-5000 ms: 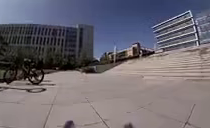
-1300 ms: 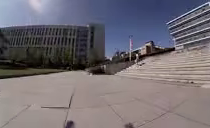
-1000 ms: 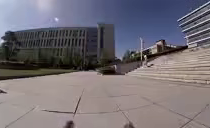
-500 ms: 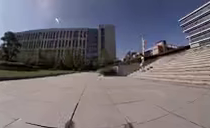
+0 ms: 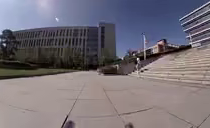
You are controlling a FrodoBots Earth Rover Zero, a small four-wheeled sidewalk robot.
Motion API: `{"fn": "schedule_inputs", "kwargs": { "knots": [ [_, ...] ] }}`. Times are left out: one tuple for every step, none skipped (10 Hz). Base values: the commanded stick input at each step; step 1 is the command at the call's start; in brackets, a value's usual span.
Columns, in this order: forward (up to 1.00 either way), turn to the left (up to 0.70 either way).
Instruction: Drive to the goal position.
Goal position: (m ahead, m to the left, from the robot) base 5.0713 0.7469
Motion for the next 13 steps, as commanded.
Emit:
{"fn": "schedule_inputs", "kwargs": {
  "knots": [
    [1.00, 0.00],
    [1.00, 0.00],
    [1.00, 0.00],
    [1.00, 0.00],
    [1.00, 0.00],
    [1.00, 0.00],
    [1.00, 0.00],
    [1.00, 0.00],
    [1.00, 0.00],
    [1.00, 0.00],
    [1.00, 0.00],
    [1.00, 0.00],
    [1.00, 0.00]
  ]
}}
